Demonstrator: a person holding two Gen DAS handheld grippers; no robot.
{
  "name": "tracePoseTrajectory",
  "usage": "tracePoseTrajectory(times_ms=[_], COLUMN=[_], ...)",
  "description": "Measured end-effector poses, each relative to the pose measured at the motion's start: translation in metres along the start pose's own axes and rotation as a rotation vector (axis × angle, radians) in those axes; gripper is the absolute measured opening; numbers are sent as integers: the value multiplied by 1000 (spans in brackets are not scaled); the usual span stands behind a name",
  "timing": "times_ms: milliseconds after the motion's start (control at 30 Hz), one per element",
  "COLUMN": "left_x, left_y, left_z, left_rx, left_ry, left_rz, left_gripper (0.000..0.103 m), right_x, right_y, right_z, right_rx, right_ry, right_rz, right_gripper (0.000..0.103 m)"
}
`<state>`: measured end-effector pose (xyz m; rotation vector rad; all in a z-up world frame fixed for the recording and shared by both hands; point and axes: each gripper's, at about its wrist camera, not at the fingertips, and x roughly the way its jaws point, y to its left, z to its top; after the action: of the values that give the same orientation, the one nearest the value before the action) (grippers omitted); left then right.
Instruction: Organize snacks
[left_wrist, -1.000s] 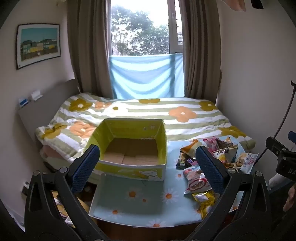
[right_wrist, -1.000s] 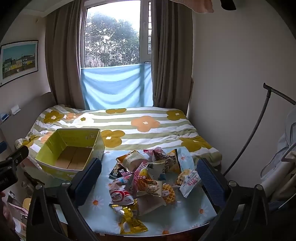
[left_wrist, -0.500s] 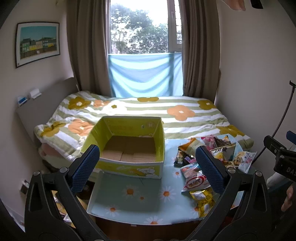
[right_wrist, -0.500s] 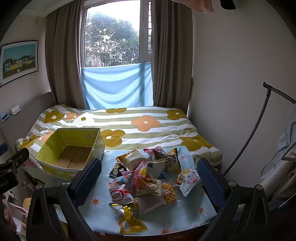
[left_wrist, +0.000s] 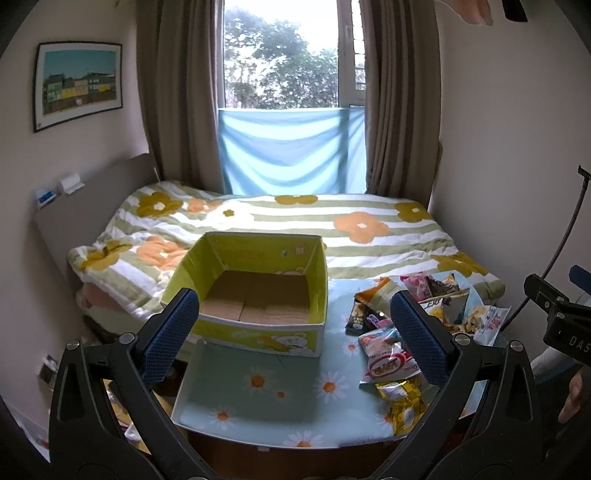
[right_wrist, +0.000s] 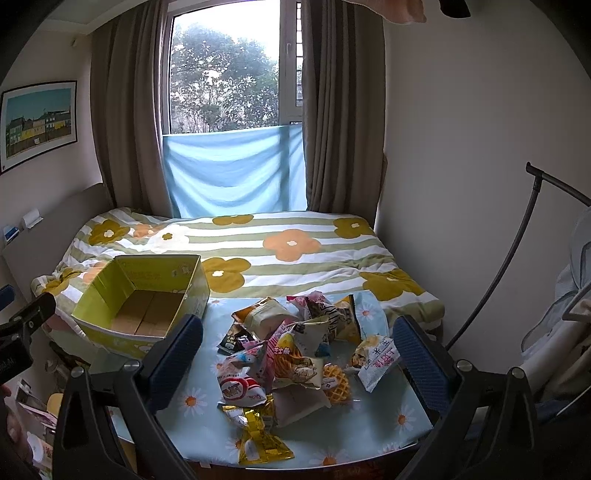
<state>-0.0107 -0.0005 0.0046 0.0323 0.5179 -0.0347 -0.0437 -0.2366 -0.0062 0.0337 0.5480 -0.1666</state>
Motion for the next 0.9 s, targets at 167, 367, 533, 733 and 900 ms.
tracePoseTrajectory(times_ms=[167, 367, 533, 733, 900], left_x=[1, 2, 2, 2, 2], left_y=[-1, -3, -4, -4, -5], left_z=[0, 3, 2, 3, 2], left_rx=[0, 6, 4, 4, 3], left_ry=[1, 0, 3, 4, 5], left_rz=[3, 2, 2, 1, 4], left_gripper=[103, 103, 103, 103, 103], right_x=[0, -1, 0, 0, 0], right_y=[-1, -1, -3, -2, -3], right_z=[0, -1, -1, -1, -1], right_rx=[1, 2, 2, 5, 5], right_ry=[0, 0, 1, 2, 2], right_rz=[-1, 0, 4, 3, 3], right_gripper=[103, 103, 103, 103, 103])
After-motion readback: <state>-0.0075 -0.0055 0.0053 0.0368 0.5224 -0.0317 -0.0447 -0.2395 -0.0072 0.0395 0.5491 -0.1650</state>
